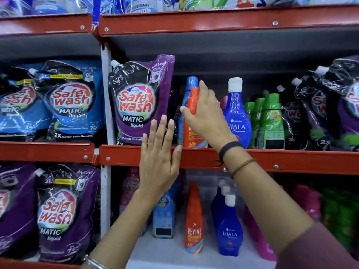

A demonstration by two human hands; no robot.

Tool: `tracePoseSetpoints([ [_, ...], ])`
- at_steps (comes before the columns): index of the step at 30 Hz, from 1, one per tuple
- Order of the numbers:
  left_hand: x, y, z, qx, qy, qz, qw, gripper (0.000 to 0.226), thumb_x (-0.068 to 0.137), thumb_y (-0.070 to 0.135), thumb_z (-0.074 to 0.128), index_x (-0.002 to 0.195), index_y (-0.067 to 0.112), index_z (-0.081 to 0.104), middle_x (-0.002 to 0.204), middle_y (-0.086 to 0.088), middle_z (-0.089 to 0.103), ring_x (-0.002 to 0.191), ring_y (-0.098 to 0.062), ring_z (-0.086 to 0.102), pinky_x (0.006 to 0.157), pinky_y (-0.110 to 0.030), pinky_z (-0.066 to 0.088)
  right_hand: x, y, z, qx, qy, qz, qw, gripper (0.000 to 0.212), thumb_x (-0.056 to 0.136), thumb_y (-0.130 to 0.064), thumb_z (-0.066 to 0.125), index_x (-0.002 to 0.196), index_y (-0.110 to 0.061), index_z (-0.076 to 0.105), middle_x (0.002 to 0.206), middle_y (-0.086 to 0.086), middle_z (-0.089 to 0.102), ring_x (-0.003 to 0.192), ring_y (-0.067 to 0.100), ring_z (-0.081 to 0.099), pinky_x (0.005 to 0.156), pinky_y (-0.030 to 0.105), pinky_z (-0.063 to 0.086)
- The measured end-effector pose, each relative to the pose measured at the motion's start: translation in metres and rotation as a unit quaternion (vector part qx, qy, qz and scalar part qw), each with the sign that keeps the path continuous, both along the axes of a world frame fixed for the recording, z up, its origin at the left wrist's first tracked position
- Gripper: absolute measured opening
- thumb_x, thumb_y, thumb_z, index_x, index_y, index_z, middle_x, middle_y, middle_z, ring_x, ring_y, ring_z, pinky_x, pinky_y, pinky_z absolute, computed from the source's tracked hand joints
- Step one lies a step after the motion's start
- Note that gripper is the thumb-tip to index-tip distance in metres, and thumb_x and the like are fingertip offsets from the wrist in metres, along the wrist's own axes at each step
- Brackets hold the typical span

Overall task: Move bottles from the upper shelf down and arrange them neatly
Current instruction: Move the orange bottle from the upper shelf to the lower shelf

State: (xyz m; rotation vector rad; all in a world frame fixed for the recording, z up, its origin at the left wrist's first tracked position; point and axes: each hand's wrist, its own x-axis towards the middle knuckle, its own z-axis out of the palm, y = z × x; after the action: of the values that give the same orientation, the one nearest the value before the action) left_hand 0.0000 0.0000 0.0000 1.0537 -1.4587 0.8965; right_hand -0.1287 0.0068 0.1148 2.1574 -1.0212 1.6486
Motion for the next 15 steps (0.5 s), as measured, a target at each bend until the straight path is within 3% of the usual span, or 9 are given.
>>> tracePoseSetpoints([
  [2,0.006,-0.002,-0.001,0.009,0.003,0.007,1.0,0.059,0.1,0.039,0.029,0.154,0.022,0.012,0.163,0.001,0.011,0.151,-0.015,-0.001,0.121,-0.038,-0.001,0.006,-0.001,0.004,0.019,0.017,-0.067,0.997,0.082,0.089,-0.032,0.055,0.148,0.003,0.009,0.14,0.025,0.041,0.126,0.041,0.045,0.099,0.044,0.039],
  [5,0.01,-0.012,-0.005,0.027,-0.012,0.036,0.999,0.059,0.1,0.041,0.027,0.154,0.02,0.016,0.163,0.0,0.014,0.151,-0.015,0.001,0.121,-0.033,-0.007,0.008,-0.001,0.006,0.043,0.002,-0.12,0.992,0.067,0.087,-0.033,0.059,0.134,0.008,0.032,0.131,0.026,0.05,0.119,0.044,0.052,0.091,0.044,0.044],
  [10,0.012,-0.02,-0.007,0.011,-0.02,0.078,0.997,0.057,0.101,0.042,0.023,0.154,0.019,0.019,0.162,-0.002,0.018,0.15,-0.018,0.005,0.121,-0.032,-0.009,0.0,-0.002,0.009,0.037,-0.097,-0.031,0.994,0.054,0.069,-0.042,0.075,0.105,-0.005,0.059,0.107,0.016,0.067,0.099,0.034,0.064,0.08,0.041,0.051],
  [15,0.013,-0.023,-0.007,0.005,-0.032,0.09,0.995,0.058,0.102,0.042,0.022,0.154,0.017,0.019,0.162,-0.002,0.017,0.15,-0.018,0.004,0.121,-0.034,-0.007,-0.016,0.02,0.013,-0.043,-0.205,0.028,0.977,0.059,0.065,-0.045,0.079,0.11,-0.013,0.058,0.096,0.0,0.065,0.084,0.015,0.062,0.078,0.027,0.05],
])
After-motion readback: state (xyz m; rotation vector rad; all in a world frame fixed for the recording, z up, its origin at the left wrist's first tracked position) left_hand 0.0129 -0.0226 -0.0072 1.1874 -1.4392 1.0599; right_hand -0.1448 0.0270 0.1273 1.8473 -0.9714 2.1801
